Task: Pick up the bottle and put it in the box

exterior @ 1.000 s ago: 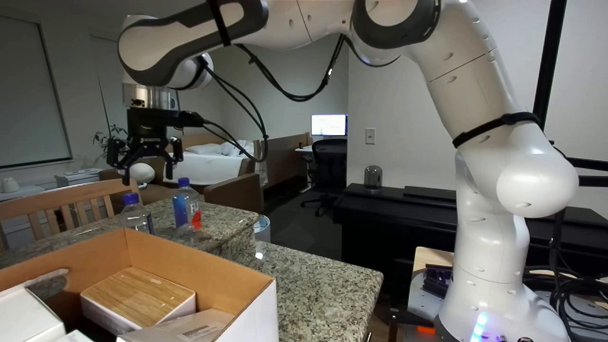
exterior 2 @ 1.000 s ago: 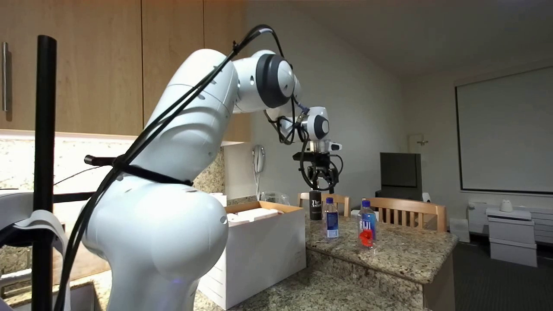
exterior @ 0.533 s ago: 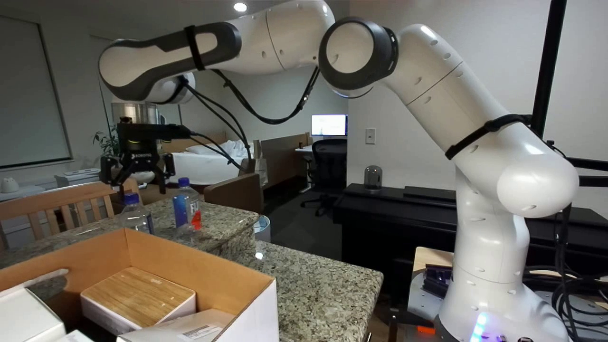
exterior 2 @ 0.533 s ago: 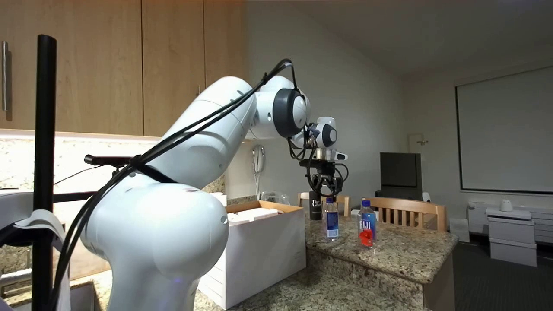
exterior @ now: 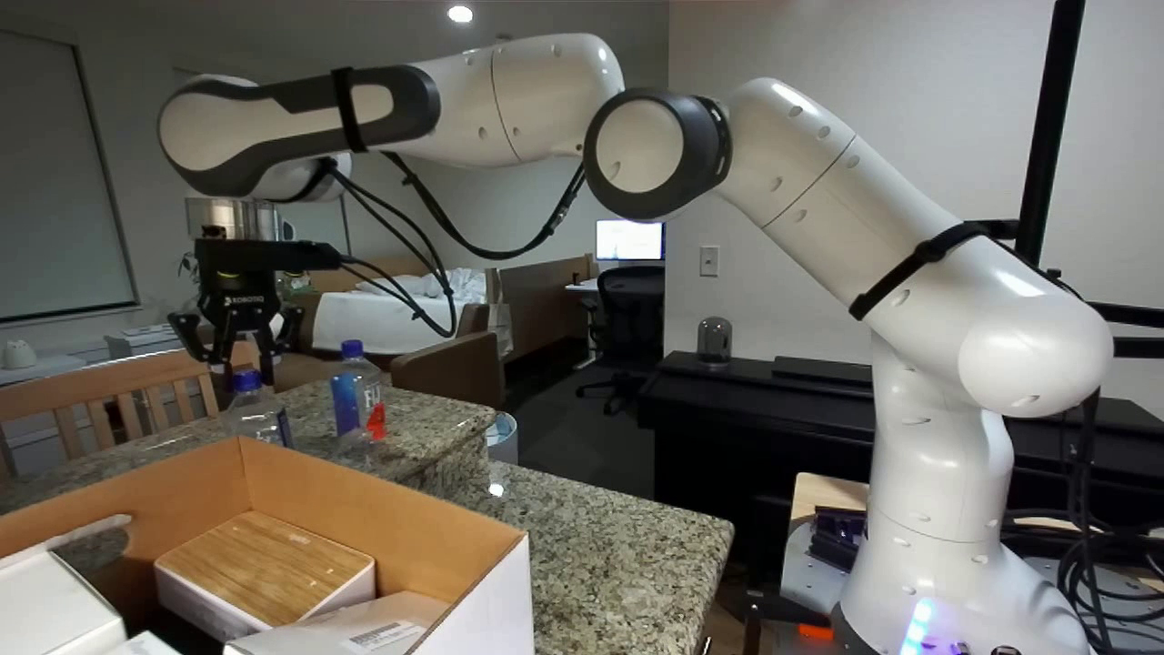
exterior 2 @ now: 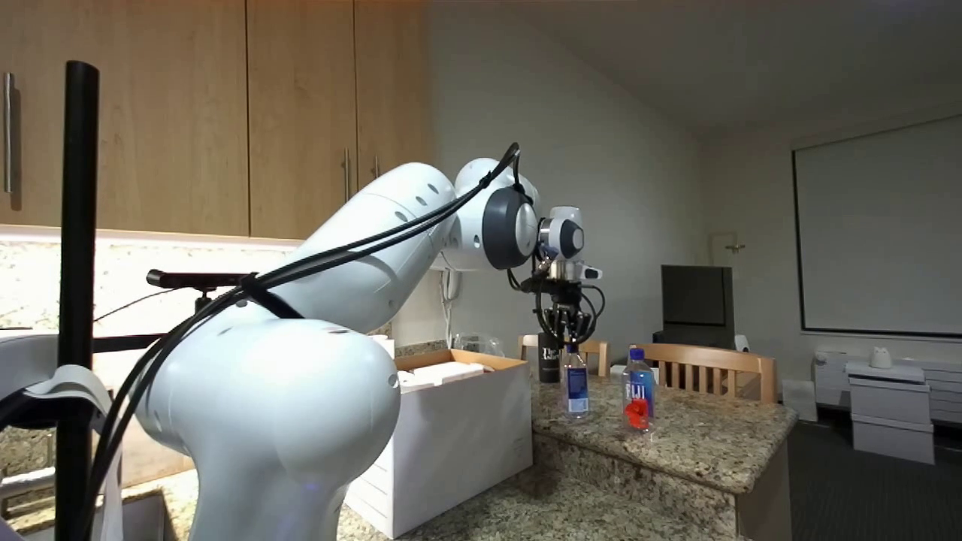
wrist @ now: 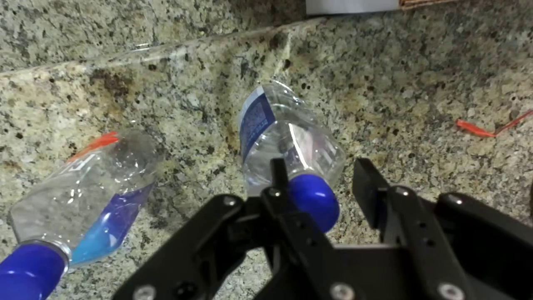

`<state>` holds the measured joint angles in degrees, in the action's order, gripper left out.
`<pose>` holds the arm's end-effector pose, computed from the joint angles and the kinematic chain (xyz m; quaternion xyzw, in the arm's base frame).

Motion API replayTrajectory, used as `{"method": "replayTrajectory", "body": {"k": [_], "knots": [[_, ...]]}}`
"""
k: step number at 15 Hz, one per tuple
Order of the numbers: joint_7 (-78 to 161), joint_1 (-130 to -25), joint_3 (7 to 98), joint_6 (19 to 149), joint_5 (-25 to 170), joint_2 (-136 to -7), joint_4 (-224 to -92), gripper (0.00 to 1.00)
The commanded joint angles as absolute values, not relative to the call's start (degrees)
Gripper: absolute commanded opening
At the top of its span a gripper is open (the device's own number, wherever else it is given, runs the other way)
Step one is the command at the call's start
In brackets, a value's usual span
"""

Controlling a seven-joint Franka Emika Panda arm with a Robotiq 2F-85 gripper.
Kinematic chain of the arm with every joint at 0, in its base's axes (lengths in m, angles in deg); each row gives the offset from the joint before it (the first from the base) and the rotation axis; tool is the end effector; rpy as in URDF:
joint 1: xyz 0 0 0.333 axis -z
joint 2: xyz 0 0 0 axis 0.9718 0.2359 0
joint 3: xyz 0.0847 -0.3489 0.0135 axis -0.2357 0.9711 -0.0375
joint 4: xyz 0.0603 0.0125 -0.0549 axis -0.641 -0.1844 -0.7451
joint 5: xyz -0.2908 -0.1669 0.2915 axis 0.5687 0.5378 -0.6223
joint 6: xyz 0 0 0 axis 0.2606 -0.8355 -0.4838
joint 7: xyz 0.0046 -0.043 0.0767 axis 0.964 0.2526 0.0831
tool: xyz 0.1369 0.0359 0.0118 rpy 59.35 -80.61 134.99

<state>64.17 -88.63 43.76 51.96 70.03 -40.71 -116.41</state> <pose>0.8336 0.2231 0.4062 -0.9935 0.1027 -0.0313 0.0392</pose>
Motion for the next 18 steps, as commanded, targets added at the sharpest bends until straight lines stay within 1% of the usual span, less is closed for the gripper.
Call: {"method": "replayTrajectory", "body": {"k": [1,2,6,7,8,9,18], "knots": [[63.01,-88.4,43.51,48.18,69.85,-37.86,-111.37,0.13],[63.09,-88.41,43.58,47.53,69.94,-37.43,-110.7,0.1],[63.34,-88.45,43.64,44.79,69.97,-36.07,-108.05,0.03],[63.42,-88.47,43.66,44.32,69.97,-35.8,-107.54,0.31],[63.73,-88.55,43.71,43.84,70.0,-35.62,-107.04,0.32],[63.88,-88.57,43.67,43.36,69.92,-35.48,-106.64,0.37],[63.77,-88.28,43.29,44.36,69.31,-32.24,-101.32,0.94]]}}
